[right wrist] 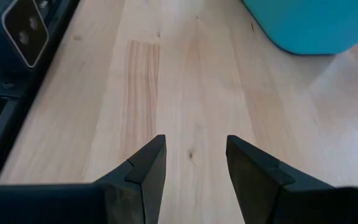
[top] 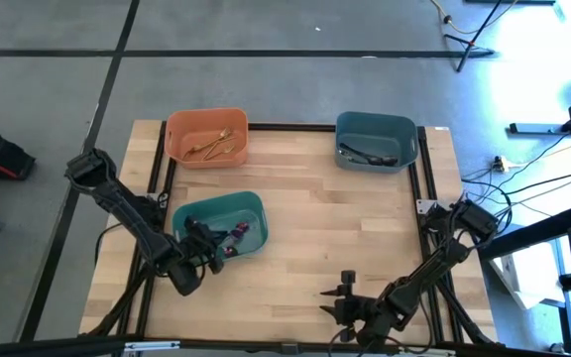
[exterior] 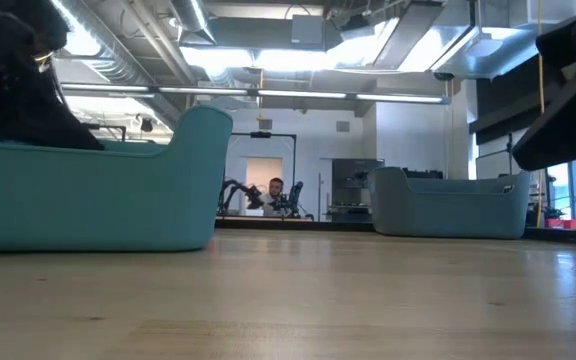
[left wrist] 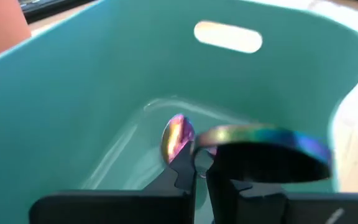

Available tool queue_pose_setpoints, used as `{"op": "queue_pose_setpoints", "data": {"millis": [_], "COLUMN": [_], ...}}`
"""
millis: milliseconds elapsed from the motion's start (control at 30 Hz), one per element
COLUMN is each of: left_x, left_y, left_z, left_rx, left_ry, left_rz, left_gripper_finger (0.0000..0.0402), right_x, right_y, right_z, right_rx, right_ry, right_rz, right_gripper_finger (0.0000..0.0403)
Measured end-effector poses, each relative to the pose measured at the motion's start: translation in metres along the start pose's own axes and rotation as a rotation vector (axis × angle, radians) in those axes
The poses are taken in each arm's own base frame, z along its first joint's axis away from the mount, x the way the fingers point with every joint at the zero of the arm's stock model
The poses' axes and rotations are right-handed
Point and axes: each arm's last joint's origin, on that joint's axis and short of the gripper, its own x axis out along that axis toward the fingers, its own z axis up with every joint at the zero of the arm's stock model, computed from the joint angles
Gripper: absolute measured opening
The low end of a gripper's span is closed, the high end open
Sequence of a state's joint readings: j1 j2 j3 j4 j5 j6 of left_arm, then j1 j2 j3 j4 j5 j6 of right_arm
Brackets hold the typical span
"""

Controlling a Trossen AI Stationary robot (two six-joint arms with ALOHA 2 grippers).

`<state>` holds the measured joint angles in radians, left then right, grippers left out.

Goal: Sort silverware by color (type)
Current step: Put the blue spoon into the bottom blue bin, then return to Home Position

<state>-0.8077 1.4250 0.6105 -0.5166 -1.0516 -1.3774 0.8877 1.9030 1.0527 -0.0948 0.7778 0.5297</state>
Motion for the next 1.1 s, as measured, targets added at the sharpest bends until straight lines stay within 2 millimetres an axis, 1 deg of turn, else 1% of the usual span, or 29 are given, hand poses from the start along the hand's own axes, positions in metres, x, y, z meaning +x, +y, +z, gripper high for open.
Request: {"op": "queue_pose_setpoints", "data": {"millis": [100,233,333,433,633,767,900,1000,1100], "left_x": [0.004,0.008,0.008,0.004,-0.014,-0.026,-0.036,-0.041,-0.045], "left_y": [0.002,0.003,-0.003,-0.011,-0.02,-0.024,-0.027,-0.024,-0.017], "left_z": [-0.001,0.0,0.005,0.015,0.049,0.072,0.089,0.098,0.109], "left_rx": [0.008,0.046,0.09,0.12,0.198,0.231,0.249,0.251,0.25], "left_ry": [0.03,0.103,0.2,0.287,0.323,0.314,0.323,0.346,0.337], "left_rz": [0.011,0.014,-0.014,-0.052,-0.072,-0.095,-0.131,-0.14,-0.125], "left_gripper_finger": [0.0028,0.007,0.0102,0.012,0.0125,0.0124,0.0124,0.0124,0.0124], "right_x": [0.002,0.005,0.005,0.005,0.008,0.005,-0.003,-0.005,-0.002], "right_y": [-0.002,-0.005,-0.005,-0.005,-0.008,-0.012,-0.026,-0.04,-0.055], "right_z": [0.001,0.002,0.002,0.002,0.003,0.007,0.017,0.022,0.027], "right_rx": [0.003,0.012,0.003,-0.002,-0.001,0.002,0.001,-0.015,-0.054], "right_ry": [0.003,0.01,0.011,0.012,0.023,0.036,0.061,0.093,0.132], "right_rz": [-0.004,-0.006,-0.007,-0.009,-0.011,0.003,-0.01,-0.044,-0.075], "right_gripper_finger": [0.0161,0.0161,0.0161,0.0161,0.0161,0.0161,0.0161,0.0161,0.0161]}}
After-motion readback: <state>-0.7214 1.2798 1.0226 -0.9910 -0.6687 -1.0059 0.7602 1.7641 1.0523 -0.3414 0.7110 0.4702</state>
